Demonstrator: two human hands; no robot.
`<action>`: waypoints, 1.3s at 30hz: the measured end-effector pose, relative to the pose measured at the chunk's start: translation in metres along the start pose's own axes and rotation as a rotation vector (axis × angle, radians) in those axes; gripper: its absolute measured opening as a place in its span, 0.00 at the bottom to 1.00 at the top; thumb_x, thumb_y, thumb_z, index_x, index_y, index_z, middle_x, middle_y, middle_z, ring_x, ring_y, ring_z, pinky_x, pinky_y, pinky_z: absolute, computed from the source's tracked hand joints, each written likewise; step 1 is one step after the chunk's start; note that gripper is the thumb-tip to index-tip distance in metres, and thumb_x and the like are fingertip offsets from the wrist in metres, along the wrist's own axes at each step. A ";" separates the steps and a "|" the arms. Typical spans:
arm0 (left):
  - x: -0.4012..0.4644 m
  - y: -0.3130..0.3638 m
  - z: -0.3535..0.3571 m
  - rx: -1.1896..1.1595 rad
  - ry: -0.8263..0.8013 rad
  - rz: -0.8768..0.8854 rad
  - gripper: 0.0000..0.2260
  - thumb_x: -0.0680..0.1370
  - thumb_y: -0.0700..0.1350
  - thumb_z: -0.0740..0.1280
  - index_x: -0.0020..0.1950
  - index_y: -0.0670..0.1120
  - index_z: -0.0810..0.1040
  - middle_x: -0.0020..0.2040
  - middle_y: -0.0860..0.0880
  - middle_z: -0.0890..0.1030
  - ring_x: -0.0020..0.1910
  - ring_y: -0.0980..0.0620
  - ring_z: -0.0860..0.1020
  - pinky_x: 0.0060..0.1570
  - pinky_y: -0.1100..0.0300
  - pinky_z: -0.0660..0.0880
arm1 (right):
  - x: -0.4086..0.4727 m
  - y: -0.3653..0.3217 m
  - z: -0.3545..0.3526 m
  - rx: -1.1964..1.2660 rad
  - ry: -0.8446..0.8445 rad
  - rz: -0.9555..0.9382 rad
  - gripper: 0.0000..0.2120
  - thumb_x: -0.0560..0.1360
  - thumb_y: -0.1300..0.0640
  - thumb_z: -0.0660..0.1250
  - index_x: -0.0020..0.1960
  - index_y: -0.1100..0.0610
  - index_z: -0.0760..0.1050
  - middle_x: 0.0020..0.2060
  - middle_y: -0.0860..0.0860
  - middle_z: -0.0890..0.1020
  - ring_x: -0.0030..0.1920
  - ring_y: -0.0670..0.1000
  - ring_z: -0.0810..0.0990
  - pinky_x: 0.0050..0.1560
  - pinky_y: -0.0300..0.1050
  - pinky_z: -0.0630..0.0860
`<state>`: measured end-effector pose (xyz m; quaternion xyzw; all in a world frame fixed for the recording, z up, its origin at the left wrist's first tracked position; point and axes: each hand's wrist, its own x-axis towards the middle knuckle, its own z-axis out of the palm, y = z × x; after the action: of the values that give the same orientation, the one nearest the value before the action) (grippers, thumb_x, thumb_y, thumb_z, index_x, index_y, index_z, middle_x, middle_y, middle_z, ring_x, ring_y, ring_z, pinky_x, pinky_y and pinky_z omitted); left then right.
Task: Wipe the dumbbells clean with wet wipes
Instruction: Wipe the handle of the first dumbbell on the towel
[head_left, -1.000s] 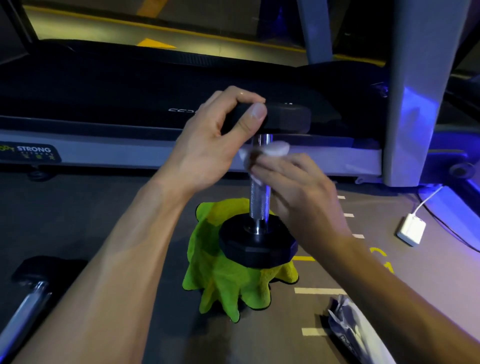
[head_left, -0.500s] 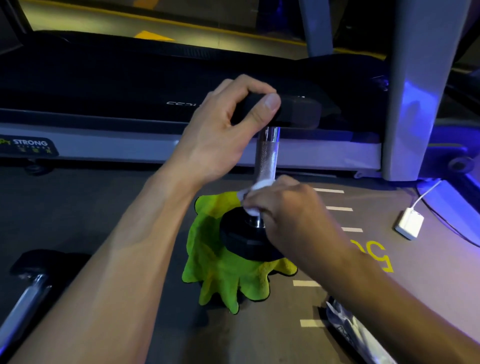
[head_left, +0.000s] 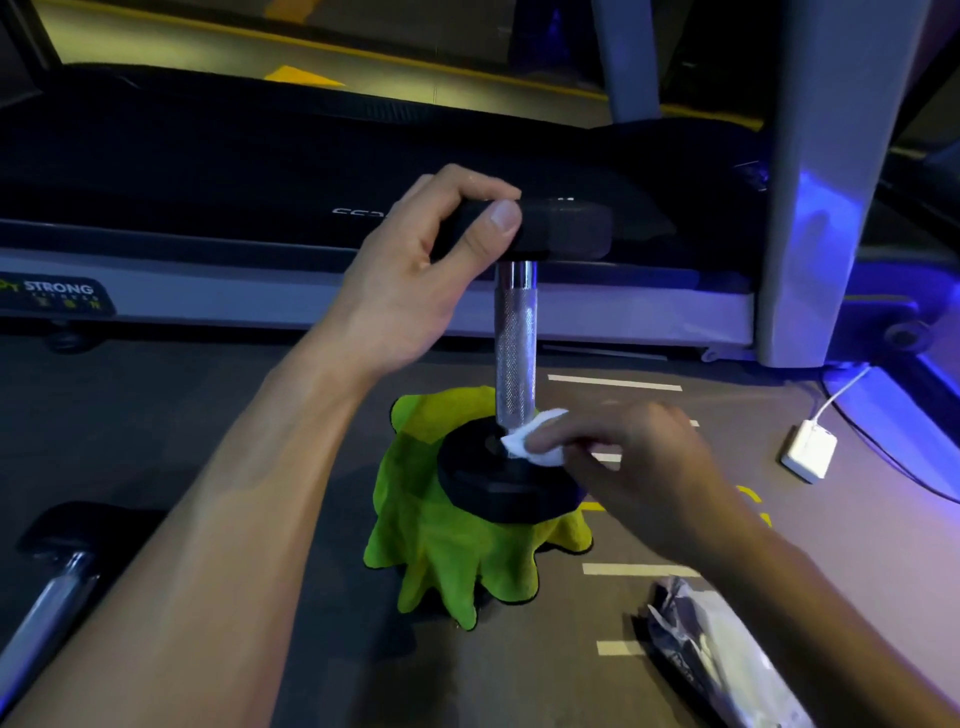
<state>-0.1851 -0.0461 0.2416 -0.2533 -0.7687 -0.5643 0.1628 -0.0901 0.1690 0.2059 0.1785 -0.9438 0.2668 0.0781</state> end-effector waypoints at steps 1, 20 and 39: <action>0.000 -0.002 -0.001 -0.022 -0.005 -0.003 0.10 0.81 0.61 0.62 0.59 0.63 0.77 0.54 0.55 0.78 0.55 0.60 0.75 0.60 0.56 0.71 | 0.003 0.007 -0.002 0.062 -0.028 -0.009 0.14 0.74 0.62 0.69 0.48 0.45 0.86 0.45 0.41 0.87 0.45 0.44 0.85 0.48 0.43 0.80; -0.007 -0.004 -0.009 -0.113 0.004 -0.028 0.10 0.83 0.56 0.62 0.61 0.57 0.78 0.54 0.57 0.80 0.55 0.62 0.76 0.60 0.65 0.71 | 0.024 0.012 0.000 0.006 -0.132 -0.158 0.09 0.74 0.63 0.75 0.46 0.49 0.86 0.40 0.41 0.80 0.40 0.40 0.78 0.43 0.35 0.74; -0.006 0.001 -0.003 -0.147 -0.004 -0.035 0.08 0.84 0.53 0.63 0.60 0.56 0.78 0.56 0.53 0.80 0.57 0.61 0.76 0.61 0.65 0.70 | 0.007 -0.009 0.019 0.025 0.338 -0.101 0.08 0.77 0.65 0.66 0.52 0.54 0.78 0.45 0.48 0.78 0.45 0.46 0.76 0.48 0.37 0.72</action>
<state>-0.1799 -0.0503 0.2399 -0.2521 -0.7299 -0.6215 0.1323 -0.0944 0.1497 0.1958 0.1794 -0.9037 0.3006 0.2465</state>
